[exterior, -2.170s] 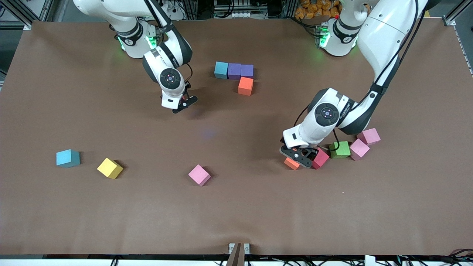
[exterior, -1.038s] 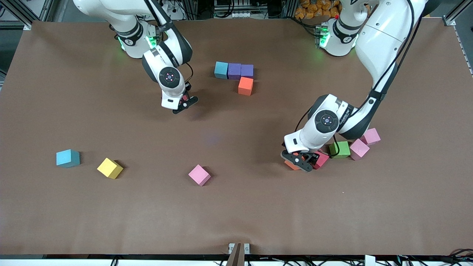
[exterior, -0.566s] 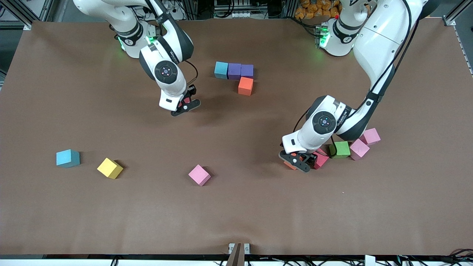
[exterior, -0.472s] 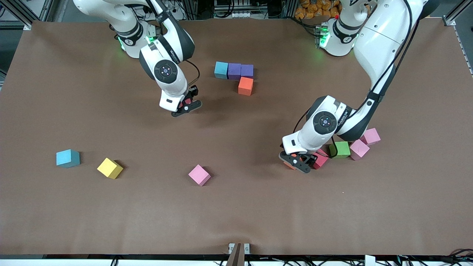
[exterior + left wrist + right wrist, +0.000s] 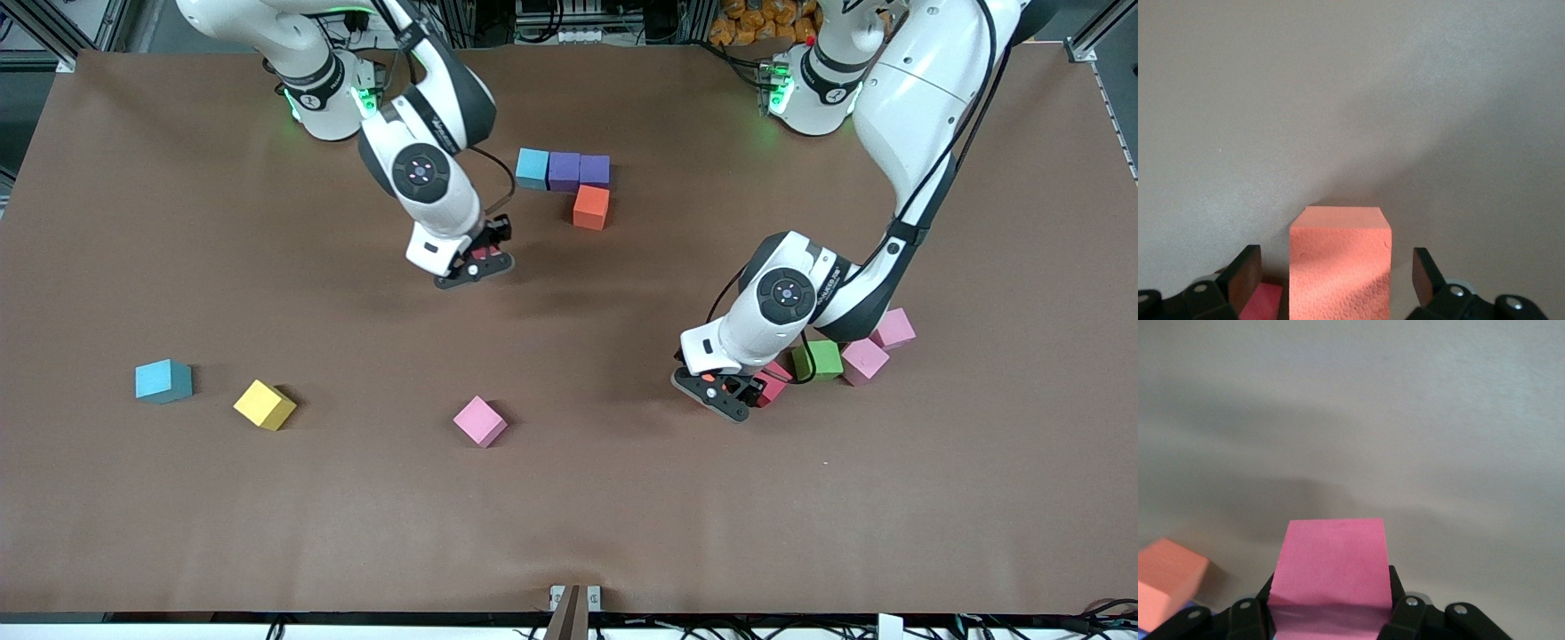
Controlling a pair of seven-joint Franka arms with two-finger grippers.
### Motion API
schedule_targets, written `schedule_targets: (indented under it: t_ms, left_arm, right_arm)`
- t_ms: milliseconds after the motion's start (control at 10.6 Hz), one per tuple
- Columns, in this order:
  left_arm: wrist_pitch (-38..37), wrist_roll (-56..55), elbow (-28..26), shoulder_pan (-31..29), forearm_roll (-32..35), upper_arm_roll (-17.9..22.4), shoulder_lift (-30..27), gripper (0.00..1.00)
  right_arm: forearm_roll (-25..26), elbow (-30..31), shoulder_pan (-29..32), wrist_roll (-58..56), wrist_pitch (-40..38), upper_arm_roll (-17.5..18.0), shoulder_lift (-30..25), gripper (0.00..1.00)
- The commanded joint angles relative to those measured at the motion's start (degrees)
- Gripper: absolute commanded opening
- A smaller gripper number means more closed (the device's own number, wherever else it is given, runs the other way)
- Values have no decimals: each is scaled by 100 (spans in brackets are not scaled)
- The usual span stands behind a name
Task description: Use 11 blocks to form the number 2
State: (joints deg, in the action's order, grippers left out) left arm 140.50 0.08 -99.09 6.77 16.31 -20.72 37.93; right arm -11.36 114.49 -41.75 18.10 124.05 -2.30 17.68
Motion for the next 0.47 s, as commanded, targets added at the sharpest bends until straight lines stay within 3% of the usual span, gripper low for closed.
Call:
schedule_targets:
  t_ms: [0, 189, 377]
  left_arm:
    - [-67, 150, 57, 123, -84, 59, 83, 100]
    - [-67, 150, 65, 132, -40, 68, 127, 100]
    - [-58, 141, 57, 132, -40, 77, 197, 100]
  right_arm:
    - [-182, -768, -132, 465, -127, 2, 595, 37]
    - [-200, -1111, -281, 886, -118, 2, 902, 37]
    - [-698, -1341, -448, 1265, -48, 2, 1114, 37]
